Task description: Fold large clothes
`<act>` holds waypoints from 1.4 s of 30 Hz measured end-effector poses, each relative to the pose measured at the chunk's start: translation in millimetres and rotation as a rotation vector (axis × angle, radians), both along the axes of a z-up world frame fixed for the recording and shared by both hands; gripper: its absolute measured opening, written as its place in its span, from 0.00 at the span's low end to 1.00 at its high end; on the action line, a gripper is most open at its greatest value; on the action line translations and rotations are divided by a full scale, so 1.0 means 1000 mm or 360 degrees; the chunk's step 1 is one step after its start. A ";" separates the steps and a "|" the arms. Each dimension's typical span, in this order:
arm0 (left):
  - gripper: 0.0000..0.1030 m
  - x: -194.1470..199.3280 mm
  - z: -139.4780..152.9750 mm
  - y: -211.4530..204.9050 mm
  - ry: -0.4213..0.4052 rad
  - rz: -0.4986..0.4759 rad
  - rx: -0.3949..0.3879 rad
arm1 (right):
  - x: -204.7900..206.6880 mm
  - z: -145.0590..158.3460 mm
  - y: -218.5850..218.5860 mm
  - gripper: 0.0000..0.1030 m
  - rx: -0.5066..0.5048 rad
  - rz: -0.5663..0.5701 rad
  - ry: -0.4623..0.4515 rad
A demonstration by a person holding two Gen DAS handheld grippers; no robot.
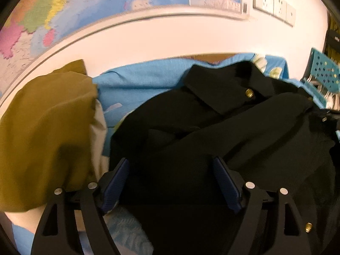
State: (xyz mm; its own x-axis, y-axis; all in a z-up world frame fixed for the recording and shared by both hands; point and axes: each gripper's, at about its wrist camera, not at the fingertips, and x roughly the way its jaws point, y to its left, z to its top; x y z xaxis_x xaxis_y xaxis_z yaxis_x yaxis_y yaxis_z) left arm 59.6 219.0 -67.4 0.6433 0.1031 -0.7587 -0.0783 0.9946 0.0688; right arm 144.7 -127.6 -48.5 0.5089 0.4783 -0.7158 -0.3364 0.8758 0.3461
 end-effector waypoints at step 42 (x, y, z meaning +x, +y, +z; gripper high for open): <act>0.93 -0.192 -0.038 -0.020 0.0231 -0.0524 -0.0958 | -0.221 -0.024 -0.064 0.76 0.0517 0.0149 0.0067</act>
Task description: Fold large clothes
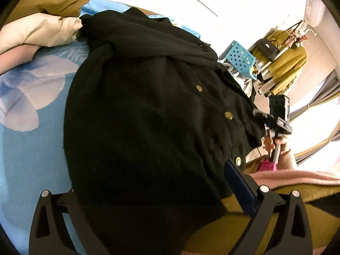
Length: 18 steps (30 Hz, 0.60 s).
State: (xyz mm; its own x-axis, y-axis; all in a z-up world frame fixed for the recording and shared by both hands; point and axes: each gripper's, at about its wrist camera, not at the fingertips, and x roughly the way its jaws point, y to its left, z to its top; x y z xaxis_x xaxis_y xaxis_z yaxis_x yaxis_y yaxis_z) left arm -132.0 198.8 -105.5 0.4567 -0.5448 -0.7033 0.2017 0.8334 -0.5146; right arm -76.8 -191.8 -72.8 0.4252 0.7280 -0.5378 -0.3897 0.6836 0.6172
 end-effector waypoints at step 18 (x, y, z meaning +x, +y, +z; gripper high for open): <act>0.65 0.013 0.004 -0.008 0.0017 0.0239 0.0009 | 0.000 -0.011 -0.001 0.44 0.0233 0.0027 0.0084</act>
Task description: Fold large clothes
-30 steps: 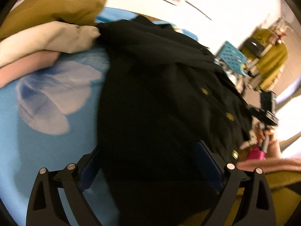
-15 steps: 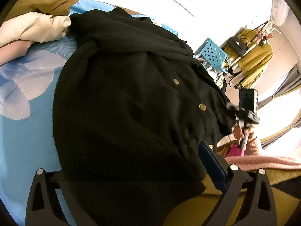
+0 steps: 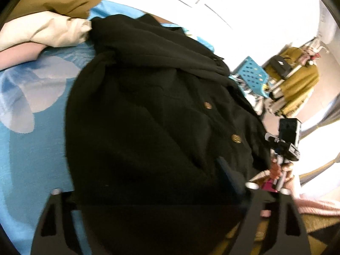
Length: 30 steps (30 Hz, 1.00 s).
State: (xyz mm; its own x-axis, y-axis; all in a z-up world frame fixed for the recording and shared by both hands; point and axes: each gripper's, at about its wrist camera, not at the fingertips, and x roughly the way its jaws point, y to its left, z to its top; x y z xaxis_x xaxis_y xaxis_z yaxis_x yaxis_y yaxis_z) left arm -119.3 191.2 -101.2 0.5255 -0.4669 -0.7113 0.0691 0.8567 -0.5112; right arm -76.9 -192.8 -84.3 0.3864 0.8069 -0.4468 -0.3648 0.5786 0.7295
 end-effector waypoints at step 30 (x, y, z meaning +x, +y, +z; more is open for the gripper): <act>0.41 -0.026 -0.005 0.038 0.0040 -0.0009 -0.0231 | -0.068 -0.018 -0.028 0.59 0.0193 -0.0068 0.0068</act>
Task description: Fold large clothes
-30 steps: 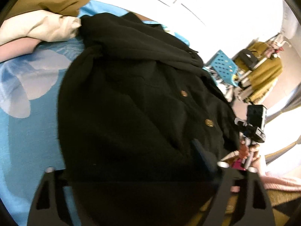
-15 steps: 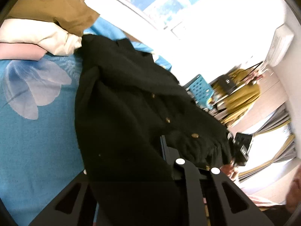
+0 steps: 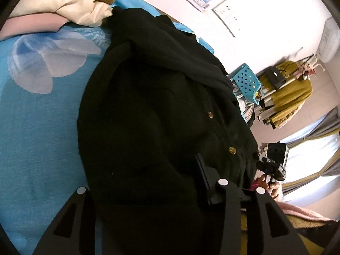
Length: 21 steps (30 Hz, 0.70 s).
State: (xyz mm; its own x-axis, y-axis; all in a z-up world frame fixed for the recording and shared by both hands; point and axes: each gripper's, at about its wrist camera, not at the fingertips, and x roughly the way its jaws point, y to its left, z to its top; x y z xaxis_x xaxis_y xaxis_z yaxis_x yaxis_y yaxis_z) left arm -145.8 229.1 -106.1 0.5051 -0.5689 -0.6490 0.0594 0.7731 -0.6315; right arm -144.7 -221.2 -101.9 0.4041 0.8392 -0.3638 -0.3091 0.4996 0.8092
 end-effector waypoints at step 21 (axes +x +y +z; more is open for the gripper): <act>0.16 -0.011 0.033 0.009 -0.0155 0.0032 -0.0189 | -0.006 0.063 -0.002 0.14 0.0195 -0.0131 -0.0324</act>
State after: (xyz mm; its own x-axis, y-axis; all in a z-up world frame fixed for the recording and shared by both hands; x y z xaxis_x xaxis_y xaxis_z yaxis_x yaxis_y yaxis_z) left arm -156.4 237.9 -72.9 0.5744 -0.6280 -0.5250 0.1102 0.6949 -0.7106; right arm -150.5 -223.6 -39.2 0.5274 0.8333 -0.1654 -0.4346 0.4319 0.7903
